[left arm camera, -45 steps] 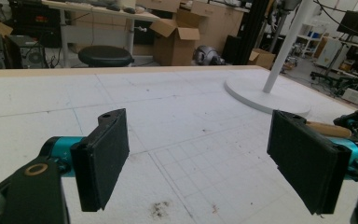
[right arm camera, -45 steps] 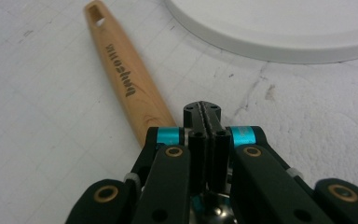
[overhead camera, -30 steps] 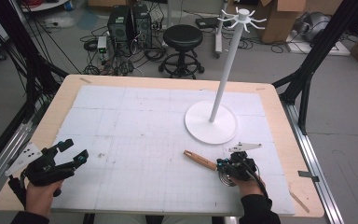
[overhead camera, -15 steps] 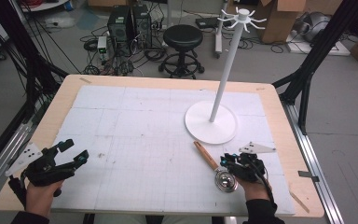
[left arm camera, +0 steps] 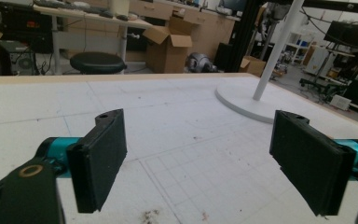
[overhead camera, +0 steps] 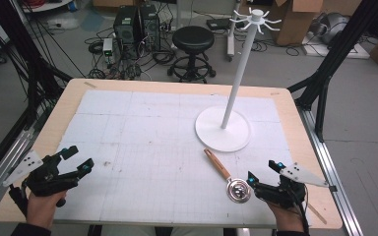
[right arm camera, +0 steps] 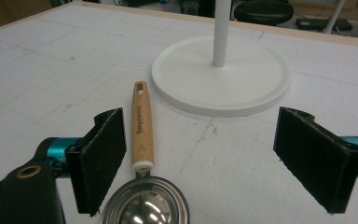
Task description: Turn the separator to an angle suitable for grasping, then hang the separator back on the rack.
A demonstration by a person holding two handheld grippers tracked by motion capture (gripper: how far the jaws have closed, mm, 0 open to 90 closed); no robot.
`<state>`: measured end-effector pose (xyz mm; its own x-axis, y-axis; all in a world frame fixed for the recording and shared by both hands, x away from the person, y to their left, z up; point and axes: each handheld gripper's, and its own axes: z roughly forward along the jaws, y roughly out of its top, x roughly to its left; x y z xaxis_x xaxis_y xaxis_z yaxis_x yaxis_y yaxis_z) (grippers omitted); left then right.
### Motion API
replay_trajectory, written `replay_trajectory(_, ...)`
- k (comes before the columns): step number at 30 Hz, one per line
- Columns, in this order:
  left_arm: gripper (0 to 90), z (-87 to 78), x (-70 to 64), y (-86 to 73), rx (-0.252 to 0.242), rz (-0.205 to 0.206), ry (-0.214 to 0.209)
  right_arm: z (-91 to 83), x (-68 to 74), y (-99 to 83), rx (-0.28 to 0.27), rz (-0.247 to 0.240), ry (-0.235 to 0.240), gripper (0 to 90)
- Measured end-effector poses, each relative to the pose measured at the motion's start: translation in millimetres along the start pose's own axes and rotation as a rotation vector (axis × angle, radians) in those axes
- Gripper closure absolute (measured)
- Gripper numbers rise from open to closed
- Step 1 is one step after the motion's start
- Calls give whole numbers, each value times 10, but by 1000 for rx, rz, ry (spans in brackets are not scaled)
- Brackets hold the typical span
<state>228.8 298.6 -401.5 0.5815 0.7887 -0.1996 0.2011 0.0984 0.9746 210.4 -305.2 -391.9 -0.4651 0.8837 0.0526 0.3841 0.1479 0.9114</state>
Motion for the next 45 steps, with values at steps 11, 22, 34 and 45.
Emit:
replay_trajectory(11,164,2,3,-15,15,1,-24,-17,-20,9,-46,24,18,161)
replay_trajectory(22,164,48,-19,-26,32,13,-28,-1,-40,-10,-40,31,39,160)
replay_trajectory(34,165,12,0,-34,32,6,-17,161,52,66,-20,9,78,160)
replay_trajectory(45,168,25,-17,-33,42,13,-25,472,178,155,59,-28,122,160)
